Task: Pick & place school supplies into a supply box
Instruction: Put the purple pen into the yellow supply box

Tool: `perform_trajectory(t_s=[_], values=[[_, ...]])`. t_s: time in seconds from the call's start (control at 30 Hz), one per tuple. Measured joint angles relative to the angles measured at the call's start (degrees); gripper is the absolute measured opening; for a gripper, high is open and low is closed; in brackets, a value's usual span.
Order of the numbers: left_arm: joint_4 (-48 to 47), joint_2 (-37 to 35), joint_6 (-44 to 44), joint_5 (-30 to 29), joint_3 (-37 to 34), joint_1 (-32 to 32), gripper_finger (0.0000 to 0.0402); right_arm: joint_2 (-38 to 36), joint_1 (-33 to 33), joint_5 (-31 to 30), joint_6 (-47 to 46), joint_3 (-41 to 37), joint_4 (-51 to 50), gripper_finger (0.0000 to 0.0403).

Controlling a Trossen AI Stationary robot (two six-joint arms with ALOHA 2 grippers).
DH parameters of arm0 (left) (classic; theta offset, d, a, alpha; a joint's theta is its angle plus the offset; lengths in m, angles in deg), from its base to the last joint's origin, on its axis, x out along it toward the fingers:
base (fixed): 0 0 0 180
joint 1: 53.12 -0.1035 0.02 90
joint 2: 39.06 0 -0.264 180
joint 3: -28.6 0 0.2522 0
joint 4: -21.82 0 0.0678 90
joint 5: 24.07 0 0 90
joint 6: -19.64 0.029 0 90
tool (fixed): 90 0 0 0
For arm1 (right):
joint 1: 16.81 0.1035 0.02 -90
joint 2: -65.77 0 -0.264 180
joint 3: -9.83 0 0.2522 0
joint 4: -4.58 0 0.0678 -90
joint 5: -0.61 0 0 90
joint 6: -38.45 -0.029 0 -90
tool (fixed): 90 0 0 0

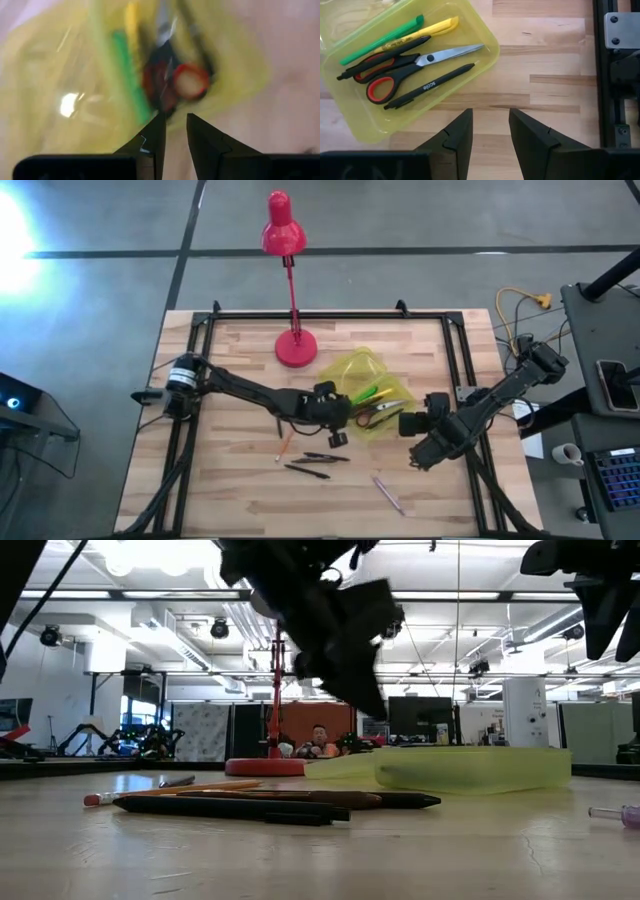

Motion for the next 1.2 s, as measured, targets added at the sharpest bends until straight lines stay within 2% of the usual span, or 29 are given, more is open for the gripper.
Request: perform_trajectory(t_s=[0.13,0.23,0.33,0.4,0.5,0.57,0.67,0.83,1.0,1.2], values=[[-13.3,-3.0,-3.8,-4.5,-0.8,0.0,0.0062,0.0,0.0,0.0,0.5,-0.1,0.1,0.0121],[-22.3,-6.2,-11.6,-4.4,-4.2,1.2,0.0062,0.1,0.0,0.0,0.8,-0.5,0.2,0.0121],[-27.5,-11.6,-26.3,-4.0,-9.9,2.9,0.0062,0.1,0.0,0.0,0.9,-0.7,0.6,0.0121],[-28.8,-15.6,-40.4,-3.8,-14.8,4.0,0.0062,0.1,0.0,0.0,0.5,-0.8,0.7,0.0121],[-26.1,-21.5,-60.1,-4.2,-22.6,5.1,0.0062,0.1,-0.1,0.1,0.2,-0.9,0.9,0.0121],[-20.4,-24.7,-67.0,-4.3,-27.1,5.4,0.0062,0.1,-0.5,0.0,0.8,-1.0,1.2,0.0121],[-12.3,-26.1,-68.2,-4.3,-32.8,5.4,0.0071,0.1,-1.1,-0.2,0.9,-1.0,1.4,0.0121],[-12.0,-25.4,-74.2,-1.6,-37.6,4.8,0.0115,0.1,-1.9,1.5,0.9,-1.0,2.0,0.0121],[-12.1,-26.0,-78.4,0.9,-38.4,6.6,0.0165,0.1,-1.8,1.7,1.0,-1.1,2.6,0.0121],[-13.1,-26.0,-78.0,0.1,-36.9,6.7,0.0195,0.1,-1.7,1.9,9.0,-1.1,7.1,0.0121]])
